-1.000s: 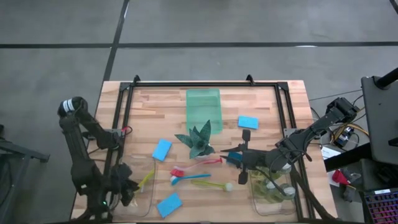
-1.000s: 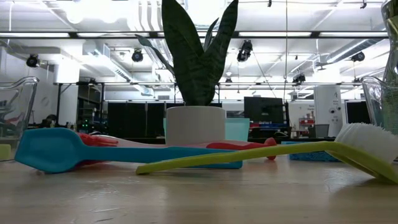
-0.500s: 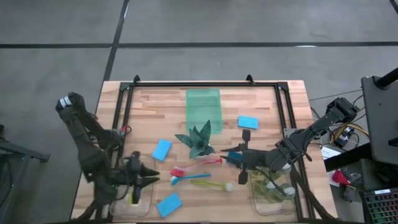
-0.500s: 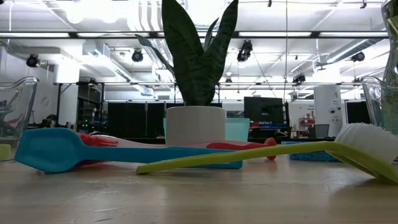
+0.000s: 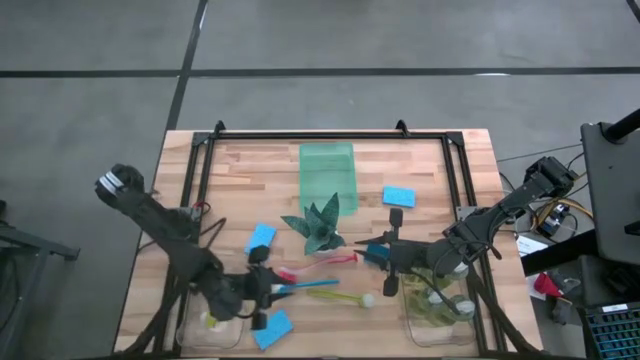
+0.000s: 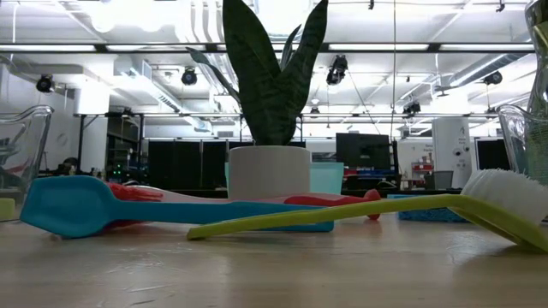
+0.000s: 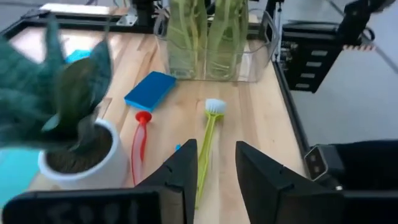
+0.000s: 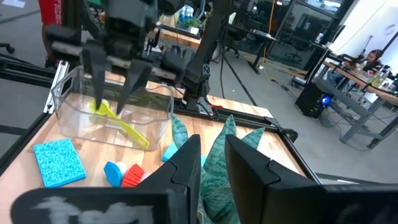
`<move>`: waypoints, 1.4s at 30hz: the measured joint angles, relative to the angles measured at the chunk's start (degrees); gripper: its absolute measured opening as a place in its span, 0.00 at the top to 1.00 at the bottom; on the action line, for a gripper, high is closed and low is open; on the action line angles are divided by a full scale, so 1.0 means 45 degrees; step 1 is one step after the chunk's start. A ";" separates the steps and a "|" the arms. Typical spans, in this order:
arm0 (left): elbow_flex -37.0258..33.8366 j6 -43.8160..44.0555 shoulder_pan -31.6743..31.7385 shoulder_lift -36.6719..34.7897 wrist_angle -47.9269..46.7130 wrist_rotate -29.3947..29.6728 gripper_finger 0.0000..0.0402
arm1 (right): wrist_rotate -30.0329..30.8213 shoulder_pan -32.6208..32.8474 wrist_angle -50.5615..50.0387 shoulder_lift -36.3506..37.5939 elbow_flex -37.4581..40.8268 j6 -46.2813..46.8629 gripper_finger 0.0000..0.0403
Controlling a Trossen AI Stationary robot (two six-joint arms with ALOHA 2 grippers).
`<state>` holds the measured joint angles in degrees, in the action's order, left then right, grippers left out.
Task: Pick & Place Kitchen Sink Supplies
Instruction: Put the green dish brush into the left transparent bin
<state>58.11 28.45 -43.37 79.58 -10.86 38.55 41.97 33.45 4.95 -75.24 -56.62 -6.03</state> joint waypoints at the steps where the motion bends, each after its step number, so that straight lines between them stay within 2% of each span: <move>1: 0.0000 -0.0333 0.0133 0.0221 0.0316 -0.0110 0.73 | 0.0001 0.0000 0.0000 0.0000 0.0000 -0.0012 0.82; 12: 0.0985 -0.2127 0.2219 0.2776 0.2385 -0.2247 0.51 | -0.0003 0.0000 0.0000 0.0000 0.0000 -0.0017 0.79; 17: 0.1770 -0.3394 0.2566 0.4015 0.2738 -0.3168 0.51 | -0.0003 0.0005 -0.0005 0.0005 0.0000 0.0003 0.80; 24: 0.2639 -0.4421 0.2725 0.5156 0.2548 -0.3206 0.52 | -0.0003 0.0005 -0.0019 0.0005 0.0000 -0.0036 0.83; 31: 0.2803 -0.3901 0.2451 0.5207 0.2076 -0.3218 0.53 | -0.0003 0.0005 -0.0034 0.0005 0.0005 -0.0041 0.81; 37: 0.2807 -0.3352 0.1900 0.4073 0.0830 -0.3013 0.54 | -0.0003 0.0005 -0.0051 0.0005 0.0010 0.0028 0.79; 42: 0.2807 -0.3186 0.1293 0.3402 0.0827 -0.2561 0.54 | -0.0003 0.0005 -0.0073 0.0005 0.0010 0.0066 0.79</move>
<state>70.74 14.12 -37.55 94.89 -7.14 27.02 41.95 33.47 4.62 -75.22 -56.58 -5.74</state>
